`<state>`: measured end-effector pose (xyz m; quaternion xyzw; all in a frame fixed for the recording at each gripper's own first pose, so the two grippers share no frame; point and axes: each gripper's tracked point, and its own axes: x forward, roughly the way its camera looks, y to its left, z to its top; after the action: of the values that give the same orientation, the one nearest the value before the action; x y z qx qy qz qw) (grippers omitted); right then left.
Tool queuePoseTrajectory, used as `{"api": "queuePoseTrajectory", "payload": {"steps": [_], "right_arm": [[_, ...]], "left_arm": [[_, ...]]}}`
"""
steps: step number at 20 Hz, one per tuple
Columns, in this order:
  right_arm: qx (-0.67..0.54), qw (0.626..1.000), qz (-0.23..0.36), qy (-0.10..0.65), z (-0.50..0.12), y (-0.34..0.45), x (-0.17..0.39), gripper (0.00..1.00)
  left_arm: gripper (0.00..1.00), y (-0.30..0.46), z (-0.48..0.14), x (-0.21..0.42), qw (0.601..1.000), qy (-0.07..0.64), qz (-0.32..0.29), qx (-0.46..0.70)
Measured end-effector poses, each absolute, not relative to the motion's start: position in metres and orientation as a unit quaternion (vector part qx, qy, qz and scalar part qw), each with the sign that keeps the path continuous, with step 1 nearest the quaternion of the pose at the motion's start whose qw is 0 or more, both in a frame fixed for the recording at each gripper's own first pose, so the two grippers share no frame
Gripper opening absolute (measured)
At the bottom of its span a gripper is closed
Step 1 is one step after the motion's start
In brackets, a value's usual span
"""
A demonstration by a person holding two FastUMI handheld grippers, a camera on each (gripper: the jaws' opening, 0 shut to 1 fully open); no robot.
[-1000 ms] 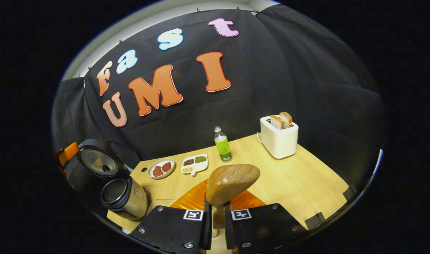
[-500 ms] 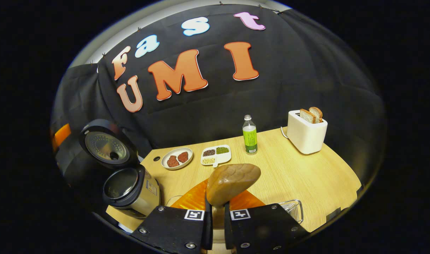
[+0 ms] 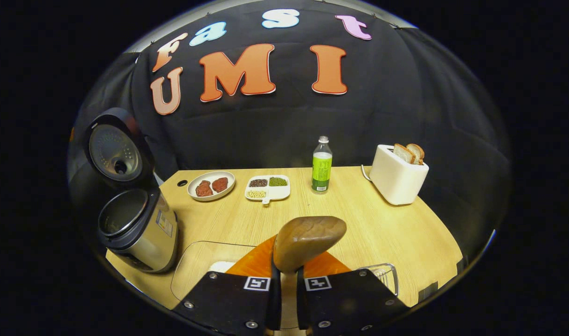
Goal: Close the left gripper, press the button to open the rice cooker; take a wooden spoon from the chopstick holder with the right hand, scoop a spoonful of rice and pour it into the rice cooker, then put the wooden spoon back into the chopstick holder.
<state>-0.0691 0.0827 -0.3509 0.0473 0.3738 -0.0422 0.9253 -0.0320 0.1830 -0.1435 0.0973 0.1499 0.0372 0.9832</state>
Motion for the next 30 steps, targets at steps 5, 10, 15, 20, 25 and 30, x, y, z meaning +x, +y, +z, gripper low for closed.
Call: {"api": "queuePoseTrajectory", "payload": {"steps": [5,10,15,20,25,30], "right_arm": [[-0.029,0.934,-0.051,0.353,-0.366,0.095,-0.083,0.11],[-0.025,0.932,-0.056,0.358,-0.388,0.098,-0.1,0.09],[-0.016,0.928,-0.057,0.368,-0.396,0.108,-0.103,0.08],[0.049,0.918,-0.062,0.389,-0.398,0.118,-0.103,0.08],[0.084,0.912,-0.04,0.399,-0.394,0.145,-0.102,0.08],[0.144,0.895,-0.026,0.422,-0.394,0.172,-0.103,0.08]], "left_arm": [[1.0,0.184,-0.153,-0.024,0.982,0.16,0.029,0.096],[0.93,0.184,-0.162,-0.019,0.98,0.175,0.023,0.094],[0.93,0.187,-0.168,-0.015,0.978,0.181,0.018,0.1],[0.93,0.189,-0.174,-0.016,0.978,0.188,0.018,0.09],[1.0,0.2,-0.178,-0.016,0.977,0.194,0.024,0.086],[1.0,0.21,-0.181,-0.016,0.977,0.197,0.027,0.082]]}}
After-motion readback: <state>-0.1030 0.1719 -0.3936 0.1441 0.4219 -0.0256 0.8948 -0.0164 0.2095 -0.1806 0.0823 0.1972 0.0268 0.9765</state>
